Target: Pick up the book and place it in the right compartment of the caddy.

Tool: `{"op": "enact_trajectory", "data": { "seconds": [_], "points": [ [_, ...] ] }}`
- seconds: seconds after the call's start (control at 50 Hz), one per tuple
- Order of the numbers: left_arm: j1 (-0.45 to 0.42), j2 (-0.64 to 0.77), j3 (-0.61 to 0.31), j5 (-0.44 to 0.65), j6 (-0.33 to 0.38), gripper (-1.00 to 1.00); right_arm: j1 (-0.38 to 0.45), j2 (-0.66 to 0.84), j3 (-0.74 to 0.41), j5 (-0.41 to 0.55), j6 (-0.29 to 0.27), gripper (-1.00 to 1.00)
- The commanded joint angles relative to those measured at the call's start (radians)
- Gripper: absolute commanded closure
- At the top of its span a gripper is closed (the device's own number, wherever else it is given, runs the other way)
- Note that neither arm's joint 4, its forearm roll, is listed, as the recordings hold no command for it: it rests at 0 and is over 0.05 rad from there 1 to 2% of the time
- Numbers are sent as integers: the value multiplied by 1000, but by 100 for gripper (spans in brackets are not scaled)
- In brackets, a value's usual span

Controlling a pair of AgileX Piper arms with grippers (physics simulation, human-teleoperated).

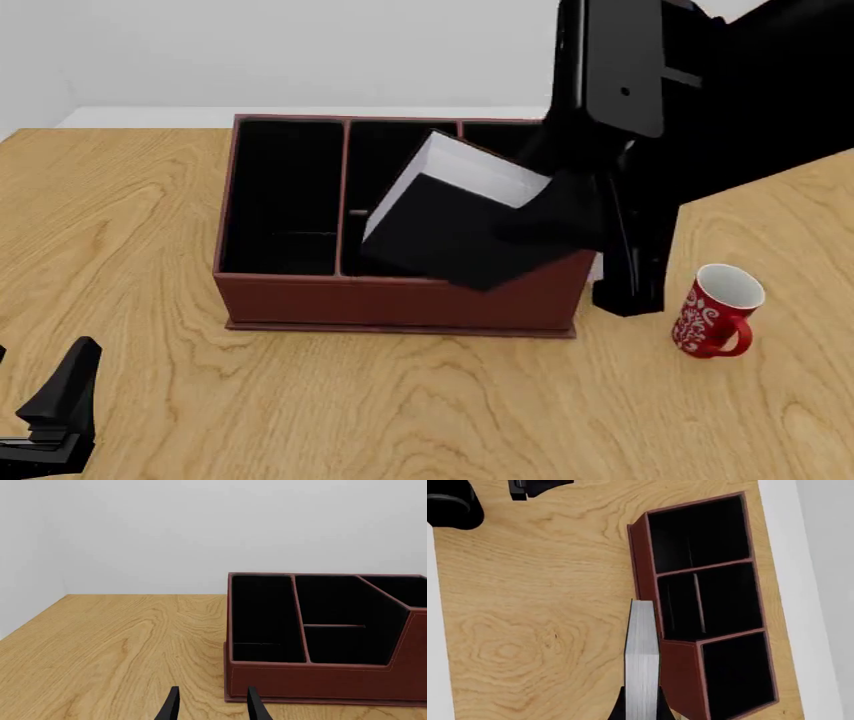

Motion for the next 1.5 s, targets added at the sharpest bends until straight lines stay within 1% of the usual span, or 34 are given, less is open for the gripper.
{"op": "enact_trajectory", "data": {
  "seconds": [0.02, 0.06, 0.1, 0.16, 0.18, 0.22, 0.26, 0.28, 0.32, 0.36, 0.44, 0.46, 0.48, 0.5, 0.52, 0.56, 0.58, 0.6, 0.64, 0.68, 0.74, 0.76, 0.78, 0.82, 0.88, 0.96, 1.02, 1.06, 1.1, 1.14, 1.16, 1.2, 1.36, 1.5],
  "points": [
    [0, 0, 0, 0, 0, -100, -75, 12, -84, 17, -45, 100],
    [0, 0, 0, 0, 0, -100, -102, 17, -104, 17, -68, 100],
    [0, 0, 0, 0, 0, -100, -110, 21, -111, 17, -71, 100],
    [0, 0, 0, 0, 0, -100, -145, 28, -126, 17, -103, 100],
    [0, 0, 0, 0, 0, -100, -167, 29, -127, 17, -130, 100],
    [0, 0, 0, 0, 0, -100, -165, 36, -137, 17, -120, 100],
    [0, 0, 0, 0, 0, -100, -185, 41, -139, 17, -148, 100],
    [0, 0, 0, 0, 0, -100, -186, 48, -151, 17, -142, 100],
    [0, 0, 0, 0, 0, -100, -215, 59, -167, 17, -173, 100],
    [0, 0, 0, 0, 0, -100, -214, 63, -172, 17, -167, 100],
    [0, 0, 0, 0, 0, -100, -244, 74, -194, 17, -202, 100],
    [0, 0, 0, 0, 0, -100, -245, 79, -203, 17, -201, 100],
    [0, 0, 0, 0, 0, -100, -256, 83, -210, 17, -211, 100],
    [0, 0, 0, 0, 0, -100, -284, 84, -204, 16, -250, 100],
    [0, 0, 0, 0, 0, -100, -296, 85, -201, 16, -270, 100],
    [0, 0, 0, 0, 0, -100, -274, 94, -226, 16, -239, 100],
    [0, 0, 0, 0, 0, -100, -297, 95, -218, 16, -272, 100],
    [0, 0, 0, 0, 0, -100, -306, 96, -212, 16, -288, 100],
    [0, 0, 0, 0, 0, -100, -295, 103, -222, 16, -271, 100],
    [0, 0, 0, 0, 0, -100, -312, 113, -232, 16, -288, 100],
    [0, 0, 0, 0, 0, -100, -319, 125, -245, 16, -290, 100],
    [0, 0, 0, 0, 0, -100, -337, 130, -249, 17, -313, 100],
    [0, 0, 0, 0, 0, -100, -330, 137, -262, 17, -296, 100],
    [0, 0, 0, 0, 0, -100, -342, 143, -266, 16, -312, 100],
    [0, 0, 0, 0, 0, -100, -350, 160, -284, 14, -309, 100],
    [0, 0, 0, 0, 0, -100, -378, 183, -297, -2, -322, 100],
    [0, 0, 0, 0, 0, -100, -380, 194, -301, -9, -316, 100],
    [0, 0, 0, 0, 0, -100, -401, 199, -277, -33, -333, 100],
    [0, 0, 0, 0, 0, -100, -396, 206, -288, -31, -322, 100],
    [0, 0, 0, 0, 0, -100, -415, 212, -276, -44, -334, 100],
    [0, 0, 0, 0, 0, -100, -433, 213, -256, -58, -353, 100],
    [0, 0, 0, 0, 0, -100, -430, 228, -283, -58, -332, 100],
    [0, 0, 0, 0, 0, -100, -454, 239, -253, -96, -338, 100],
    [0, 0, 0, 0, 0, -100, -464, 256, -257, -115, -322, 100]
  ]
}}
